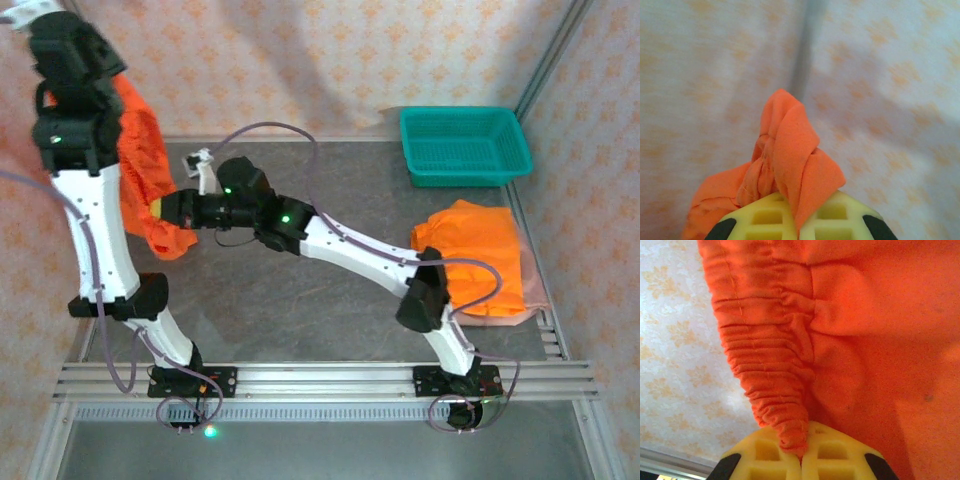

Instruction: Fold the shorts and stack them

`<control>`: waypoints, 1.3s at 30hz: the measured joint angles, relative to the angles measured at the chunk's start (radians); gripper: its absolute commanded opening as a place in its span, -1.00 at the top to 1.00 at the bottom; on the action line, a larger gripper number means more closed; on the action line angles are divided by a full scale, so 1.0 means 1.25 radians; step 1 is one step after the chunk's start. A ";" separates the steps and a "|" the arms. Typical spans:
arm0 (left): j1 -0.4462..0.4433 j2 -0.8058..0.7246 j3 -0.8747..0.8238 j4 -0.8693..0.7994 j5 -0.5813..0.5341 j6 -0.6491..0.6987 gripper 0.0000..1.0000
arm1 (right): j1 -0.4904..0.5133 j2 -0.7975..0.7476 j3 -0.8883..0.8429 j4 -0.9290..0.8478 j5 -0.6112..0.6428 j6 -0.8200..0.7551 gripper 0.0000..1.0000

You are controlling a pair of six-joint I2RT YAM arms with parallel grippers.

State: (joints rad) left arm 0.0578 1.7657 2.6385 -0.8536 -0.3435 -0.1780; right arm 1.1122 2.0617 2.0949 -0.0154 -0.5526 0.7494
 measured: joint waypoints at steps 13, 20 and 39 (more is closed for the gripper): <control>-0.328 0.481 0.014 0.031 0.102 0.057 -0.27 | -0.196 -0.445 -0.829 0.054 0.275 0.313 0.46; -0.343 0.583 0.053 0.043 0.224 -0.033 -1.00 | -0.275 -0.536 -1.021 -0.198 0.278 0.370 -0.90; -0.182 -0.406 -1.096 0.213 0.248 -0.310 -1.00 | -0.283 -0.192 -0.379 -0.576 0.439 -0.185 -1.00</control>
State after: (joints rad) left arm -0.1692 1.2587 1.2682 -0.5877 -0.0334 -0.5659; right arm 0.7582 1.8217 1.6215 -0.7349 -0.0044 0.5186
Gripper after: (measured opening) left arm 0.998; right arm 0.996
